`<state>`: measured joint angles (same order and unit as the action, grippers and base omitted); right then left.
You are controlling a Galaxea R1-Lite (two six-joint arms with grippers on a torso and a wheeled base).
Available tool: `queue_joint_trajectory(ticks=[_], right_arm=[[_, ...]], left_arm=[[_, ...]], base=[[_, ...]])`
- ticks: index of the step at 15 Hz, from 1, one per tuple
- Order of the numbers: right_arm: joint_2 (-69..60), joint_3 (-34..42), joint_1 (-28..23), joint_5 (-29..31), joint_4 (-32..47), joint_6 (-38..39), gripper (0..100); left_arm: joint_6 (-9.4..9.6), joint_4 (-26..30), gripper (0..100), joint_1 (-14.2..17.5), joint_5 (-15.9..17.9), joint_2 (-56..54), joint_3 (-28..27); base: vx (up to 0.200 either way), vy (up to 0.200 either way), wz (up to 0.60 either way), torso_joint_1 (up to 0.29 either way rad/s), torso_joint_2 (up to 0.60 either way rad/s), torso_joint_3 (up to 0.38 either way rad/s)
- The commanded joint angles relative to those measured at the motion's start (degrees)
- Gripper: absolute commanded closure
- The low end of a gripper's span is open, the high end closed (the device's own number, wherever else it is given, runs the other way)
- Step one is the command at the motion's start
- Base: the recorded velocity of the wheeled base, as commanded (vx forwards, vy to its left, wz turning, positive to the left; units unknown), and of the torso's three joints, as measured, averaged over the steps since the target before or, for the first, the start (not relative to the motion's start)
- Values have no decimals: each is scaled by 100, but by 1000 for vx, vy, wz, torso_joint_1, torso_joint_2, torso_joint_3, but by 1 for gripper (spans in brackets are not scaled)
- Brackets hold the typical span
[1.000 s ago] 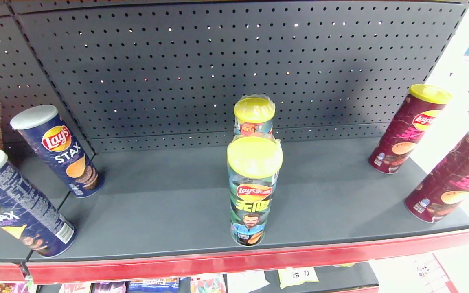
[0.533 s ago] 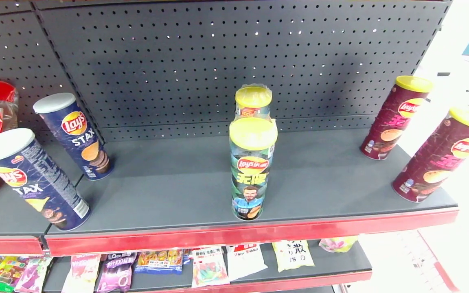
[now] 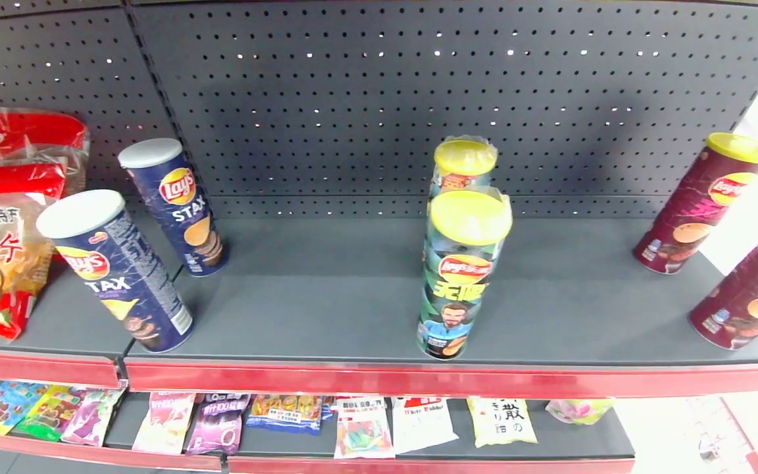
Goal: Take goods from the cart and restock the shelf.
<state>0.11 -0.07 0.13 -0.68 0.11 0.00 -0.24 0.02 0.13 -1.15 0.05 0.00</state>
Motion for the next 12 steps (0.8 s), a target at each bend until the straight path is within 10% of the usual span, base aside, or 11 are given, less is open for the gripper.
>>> queue_joint_trajectory(ticks=[1, 12], right_arm=[[-2, -1, 4, -11, -2, 0, 0], [-2, -1, 4, -11, 7, 0, 0]], left_arm=[[-2, -2, 0, 4, 0, -5, 0], [-2, -2, 0, 4, 0, -5, 0]], base=[[0, 0, 0, 0, 0, 0], [0, 0, 0, 0, 0, 0]])
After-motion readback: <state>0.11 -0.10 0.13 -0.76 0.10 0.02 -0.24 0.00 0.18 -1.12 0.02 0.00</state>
